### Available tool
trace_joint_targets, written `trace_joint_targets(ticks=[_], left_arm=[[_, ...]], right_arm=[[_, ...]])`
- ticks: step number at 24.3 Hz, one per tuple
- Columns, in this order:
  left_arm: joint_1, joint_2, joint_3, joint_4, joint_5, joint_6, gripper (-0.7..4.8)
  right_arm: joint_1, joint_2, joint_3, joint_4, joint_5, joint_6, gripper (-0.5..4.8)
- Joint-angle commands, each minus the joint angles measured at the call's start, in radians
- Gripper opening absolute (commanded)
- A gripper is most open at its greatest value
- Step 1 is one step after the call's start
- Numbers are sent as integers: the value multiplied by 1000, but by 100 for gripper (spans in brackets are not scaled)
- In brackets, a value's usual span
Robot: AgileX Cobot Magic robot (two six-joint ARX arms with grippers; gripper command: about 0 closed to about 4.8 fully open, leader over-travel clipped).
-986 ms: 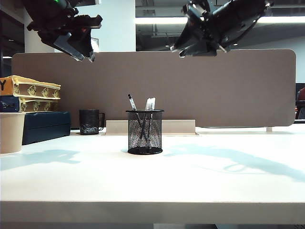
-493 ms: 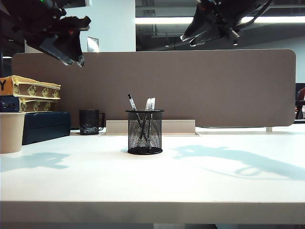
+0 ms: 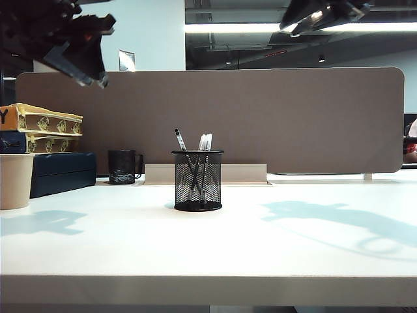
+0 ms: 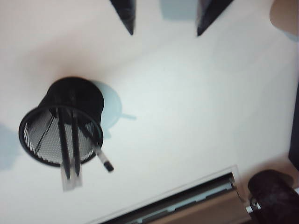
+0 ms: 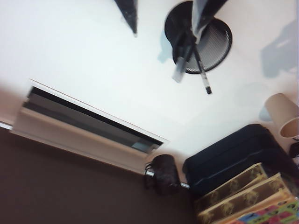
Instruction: Pick up one pen and put it in the pen container.
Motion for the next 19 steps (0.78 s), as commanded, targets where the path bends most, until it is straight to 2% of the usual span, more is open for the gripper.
trace_joint_targets(ticks=[1, 4, 19], left_arm=[[1, -34, -37, 4, -10, 2, 161], [1, -94, -77, 2, -15, -1, 161], [1, -196, -90, -80, -15, -5, 161]], right_arm=[[-21, -61, -48, -10, 16, -22, 145], [-28, -133, -117, -13, 31, -22, 145], [-37, -365, -277, -91, 77, -23, 145]])
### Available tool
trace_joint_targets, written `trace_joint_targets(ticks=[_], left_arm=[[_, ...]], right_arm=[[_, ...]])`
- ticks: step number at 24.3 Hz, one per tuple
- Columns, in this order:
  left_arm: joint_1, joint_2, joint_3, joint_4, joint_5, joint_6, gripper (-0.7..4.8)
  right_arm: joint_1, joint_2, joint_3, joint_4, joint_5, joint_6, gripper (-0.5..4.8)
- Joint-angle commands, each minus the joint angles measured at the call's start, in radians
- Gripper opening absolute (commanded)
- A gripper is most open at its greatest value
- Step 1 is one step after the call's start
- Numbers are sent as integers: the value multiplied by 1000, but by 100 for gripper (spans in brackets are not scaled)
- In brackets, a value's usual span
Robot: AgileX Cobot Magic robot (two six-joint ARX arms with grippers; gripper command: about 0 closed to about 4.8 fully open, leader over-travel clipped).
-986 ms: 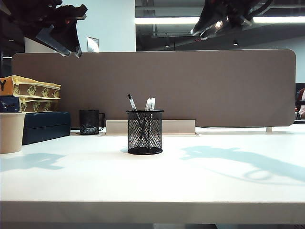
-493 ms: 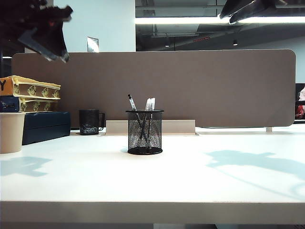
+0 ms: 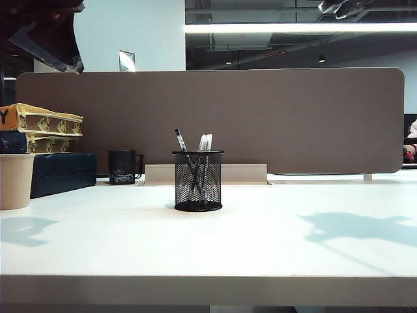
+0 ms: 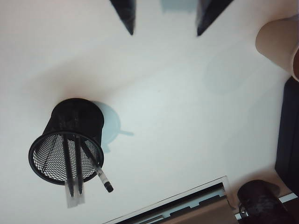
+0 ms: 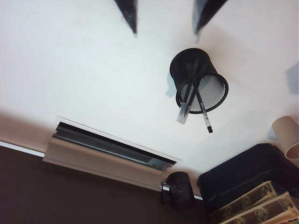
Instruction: Pick up one pen and put it in the pen container.
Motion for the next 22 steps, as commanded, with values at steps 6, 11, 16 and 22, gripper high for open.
trace_joint_targets(ticks=[6, 11, 16, 22], left_arm=[[1, -169, -129, 2, -4, -44, 161], [1, -287, -231, 21, -5, -93, 161], [1, -322, -243, 6, -4, -96, 161], [0, -351, -264, -26, -3, -115, 162]], right_arm=[[-1, -158, -124, -47, 47, -2, 146], [-1, -259, -244, -48, 47, 25, 149], [-1, -348, -335, -48, 51, 58, 150], [-1, -421, -402, -56, 50, 84, 188]])
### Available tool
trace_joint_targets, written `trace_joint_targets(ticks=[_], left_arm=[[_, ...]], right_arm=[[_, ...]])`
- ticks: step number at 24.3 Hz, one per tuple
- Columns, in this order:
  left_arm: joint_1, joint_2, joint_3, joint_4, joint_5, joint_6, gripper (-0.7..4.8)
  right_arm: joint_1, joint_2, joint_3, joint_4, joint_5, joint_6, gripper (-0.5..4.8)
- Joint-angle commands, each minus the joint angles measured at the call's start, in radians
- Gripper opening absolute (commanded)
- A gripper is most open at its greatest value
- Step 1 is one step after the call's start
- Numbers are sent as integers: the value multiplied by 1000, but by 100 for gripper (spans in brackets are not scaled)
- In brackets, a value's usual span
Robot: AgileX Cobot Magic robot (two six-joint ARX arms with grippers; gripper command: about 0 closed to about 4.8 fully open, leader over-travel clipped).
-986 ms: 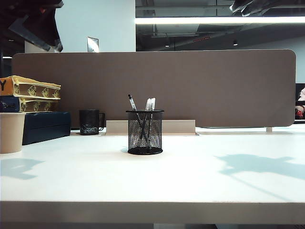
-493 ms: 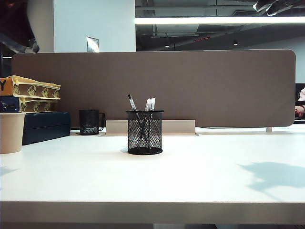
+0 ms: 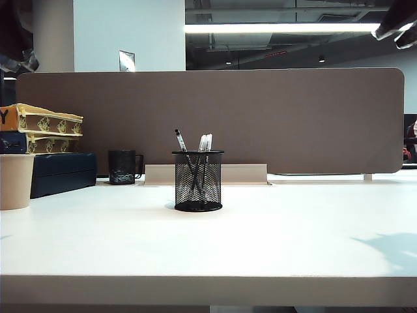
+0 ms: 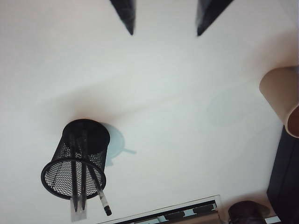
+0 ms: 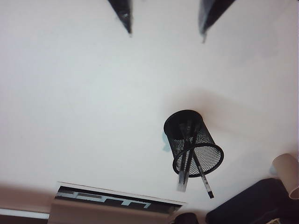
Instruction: Pick up one pen and put it in the pen container.
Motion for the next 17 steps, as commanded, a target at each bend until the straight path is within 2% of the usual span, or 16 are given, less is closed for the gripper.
trace_joint_targets(ticks=[1, 4, 9, 14, 17], left_arm=[[0, -48, -39, -14, 1, -13, 162], [0, -148, -128, -29, 2, -63, 162], [0, -302, -212, -75, -2, -76, 162], [0, -344, -224, -87, -3, -114, 162], [0, -344, -230, -87, -3, -148, 162]], right_arm=[[0, -24, -16, -9, 1, 8, 190], [0, -42, -56, -43, 2, 8, 191], [1, -100, -120, -42, 19, 37, 200], [0, -181, -204, -23, 29, 106, 201], [1, -249, -238, -20, 74, 130, 201]])
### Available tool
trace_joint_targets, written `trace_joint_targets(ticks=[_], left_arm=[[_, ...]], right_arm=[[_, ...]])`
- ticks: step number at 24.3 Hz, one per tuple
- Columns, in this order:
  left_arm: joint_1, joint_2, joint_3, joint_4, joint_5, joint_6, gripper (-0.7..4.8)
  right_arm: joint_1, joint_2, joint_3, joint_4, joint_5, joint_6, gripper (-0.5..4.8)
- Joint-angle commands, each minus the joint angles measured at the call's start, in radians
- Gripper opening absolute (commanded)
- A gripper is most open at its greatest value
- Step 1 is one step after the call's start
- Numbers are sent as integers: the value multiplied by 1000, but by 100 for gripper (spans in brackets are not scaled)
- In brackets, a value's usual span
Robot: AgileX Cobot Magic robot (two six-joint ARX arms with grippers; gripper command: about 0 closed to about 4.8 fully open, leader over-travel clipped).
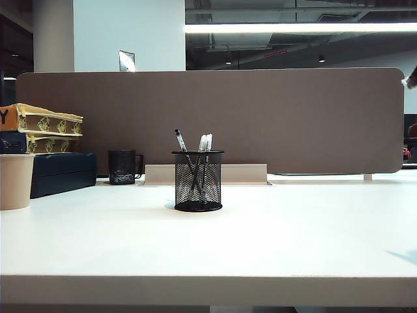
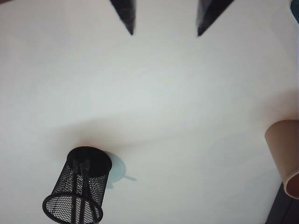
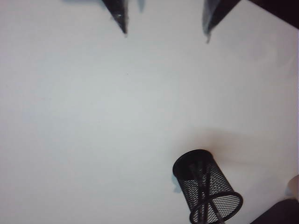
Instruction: Pick up one pen and put it in the pen container.
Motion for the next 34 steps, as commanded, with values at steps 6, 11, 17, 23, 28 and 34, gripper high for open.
trace_joint_targets(ticks=[6, 11, 17, 23, 28, 34], left_arm=[[0, -5, -66, 89, -44, -120, 163], [0, -5, -104, 146, -58, -140, 162], [0, -4, -109, 183, -74, -129, 162], [-1, -5, -185, 240, -74, -134, 162], [-2, -18, -185, 329, -74, -138, 162], [-2, -132, -182, 248, -74, -113, 162]], right_arm=[[0, -131, -41, 16, 124, 26, 200], [1, -153, -44, 14, 178, 24, 200], [1, -153, -68, 18, 194, 24, 200], [2, -153, -111, 107, 217, 86, 200], [2, -154, -127, 145, 242, 84, 200], [2, -204, -127, 135, 245, 82, 200]])
